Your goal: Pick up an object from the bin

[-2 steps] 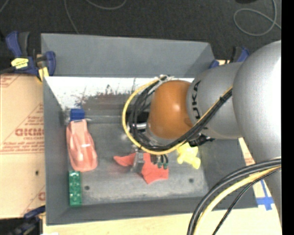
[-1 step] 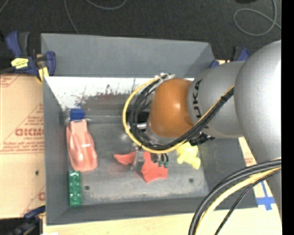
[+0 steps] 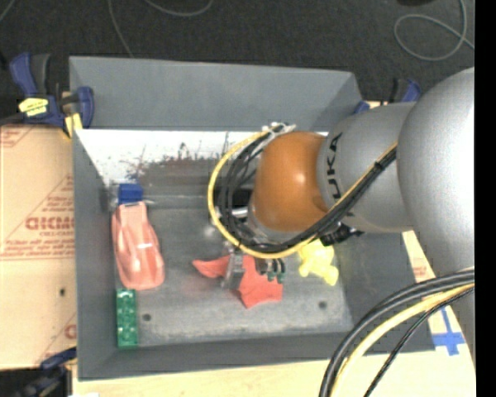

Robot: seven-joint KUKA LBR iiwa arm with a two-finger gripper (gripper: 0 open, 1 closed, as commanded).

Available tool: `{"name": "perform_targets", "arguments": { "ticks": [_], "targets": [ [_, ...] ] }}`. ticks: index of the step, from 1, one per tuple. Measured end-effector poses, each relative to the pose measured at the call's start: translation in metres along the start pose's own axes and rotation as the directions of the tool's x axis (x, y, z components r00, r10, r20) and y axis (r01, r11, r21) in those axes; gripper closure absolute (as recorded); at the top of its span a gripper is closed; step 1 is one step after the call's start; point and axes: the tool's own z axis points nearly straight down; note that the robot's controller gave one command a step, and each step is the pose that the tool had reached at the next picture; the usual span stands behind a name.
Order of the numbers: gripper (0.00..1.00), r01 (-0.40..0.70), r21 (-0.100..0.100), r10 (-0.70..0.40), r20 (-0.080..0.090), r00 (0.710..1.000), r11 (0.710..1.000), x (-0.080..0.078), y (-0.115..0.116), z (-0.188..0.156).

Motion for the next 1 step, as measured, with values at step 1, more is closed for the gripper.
{"name": "perform_targets", "arguments": {
  "ticks": [1],
  "targets": [
    [1.0, 0.0, 0.001, 0.0, -0.005, 1.0, 1.0, 0.001, -0.0002, -0.0093]
  ]
}}
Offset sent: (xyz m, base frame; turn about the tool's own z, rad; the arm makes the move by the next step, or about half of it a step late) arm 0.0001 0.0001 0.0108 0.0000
